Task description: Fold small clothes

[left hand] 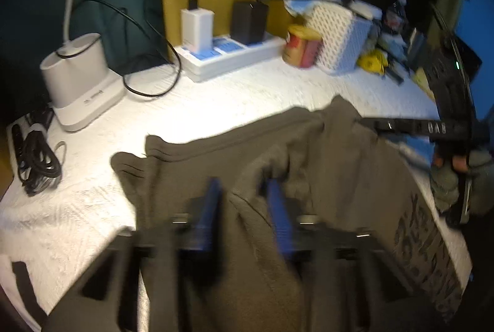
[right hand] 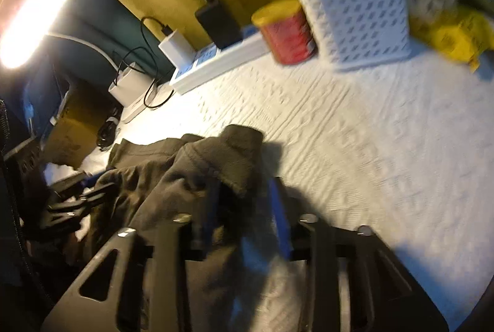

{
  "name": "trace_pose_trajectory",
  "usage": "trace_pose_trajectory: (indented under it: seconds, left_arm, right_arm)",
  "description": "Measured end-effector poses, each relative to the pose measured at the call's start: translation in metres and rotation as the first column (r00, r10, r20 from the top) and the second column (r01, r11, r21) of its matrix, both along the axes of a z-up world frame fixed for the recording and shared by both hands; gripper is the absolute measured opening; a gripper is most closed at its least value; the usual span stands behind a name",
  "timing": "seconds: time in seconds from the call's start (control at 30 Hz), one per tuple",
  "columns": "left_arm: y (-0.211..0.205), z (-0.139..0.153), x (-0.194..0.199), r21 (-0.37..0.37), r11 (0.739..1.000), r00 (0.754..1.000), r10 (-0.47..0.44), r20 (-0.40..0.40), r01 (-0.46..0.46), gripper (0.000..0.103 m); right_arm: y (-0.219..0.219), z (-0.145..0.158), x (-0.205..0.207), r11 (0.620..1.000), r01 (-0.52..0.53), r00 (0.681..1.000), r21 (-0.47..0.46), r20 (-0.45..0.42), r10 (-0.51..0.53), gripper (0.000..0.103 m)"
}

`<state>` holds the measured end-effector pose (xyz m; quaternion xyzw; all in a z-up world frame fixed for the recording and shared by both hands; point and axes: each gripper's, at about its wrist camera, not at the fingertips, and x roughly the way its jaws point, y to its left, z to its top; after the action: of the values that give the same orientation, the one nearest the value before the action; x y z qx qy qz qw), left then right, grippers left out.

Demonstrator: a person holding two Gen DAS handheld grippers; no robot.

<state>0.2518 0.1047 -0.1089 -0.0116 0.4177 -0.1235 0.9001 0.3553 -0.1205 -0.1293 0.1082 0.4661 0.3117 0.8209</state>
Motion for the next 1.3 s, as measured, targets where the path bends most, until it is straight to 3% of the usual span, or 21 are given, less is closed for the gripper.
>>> trace_pose_trajectory:
  seconds: [0.03,0.1,0.3,0.4,0.47,0.57,0.63,0.73,0.8,1.3]
  left_arm:
    - [0.000,-0.002,-0.001,0.000,1.000,1.000,-0.005,-0.003,0.005,0.008]
    - [0.001,0.000,-0.004,0.003,1.000,1.000,-0.005,0.012,0.005,0.004]
    - [0.017,0.029,-0.016,-0.012,0.999,0.994,0.046,0.101,-0.045,0.004]
    - [0.027,0.022,-0.008,-0.005,0.997,0.994,0.075,0.079,-0.075,0.004]
    - [0.031,0.010,-0.001,-0.012,0.996,0.995,0.094,0.033,-0.093,0.005]
    - [0.034,0.001,-0.001,-0.012,0.992,0.992,0.127,-0.006,-0.128,0.010]
    - [0.035,0.003,-0.005,-0.009,0.989,0.989,0.146,-0.011,-0.146,0.013]
    - [0.039,0.010,-0.017,-0.022,0.985,0.985,0.170,0.001,-0.170,0.034]
    - [0.043,0.016,-0.028,-0.042,0.982,0.983,0.184,0.008,-0.184,0.054]
    - [0.022,0.020,-0.112,-0.066,0.980,0.983,0.184,-0.022,-0.185,0.054]
  right_arm:
    - [0.001,0.000,0.001,1.000,-0.001,1.000,0.011,-0.008,0.001,0.018]
    - [0.004,0.003,0.006,0.999,-0.004,1.000,0.035,-0.003,0.004,0.013]
    - [0.017,0.029,0.016,0.999,-0.037,0.995,0.005,0.098,0.036,0.013]
    - [0.029,0.029,0.022,0.998,-0.052,0.990,-0.036,0.126,0.056,0.013]
    - [0.040,0.023,0.025,0.992,-0.049,0.987,-0.115,0.147,0.066,0.014]
    - [0.048,0.017,0.022,0.985,-0.034,0.986,-0.168,0.156,0.061,0.014]
    - [0.049,0.018,0.019,0.980,-0.021,0.983,-0.197,0.175,0.057,0.025]
    - [0.042,0.021,0.015,0.977,0.008,0.981,-0.213,0.191,0.034,0.032]
    - [0.036,0.023,0.011,0.977,0.018,0.981,-0.211,0.193,0.024,0.033]
    - [0.000,0.030,-0.053,0.979,0.024,0.979,-0.200,0.201,0.017,0.033]
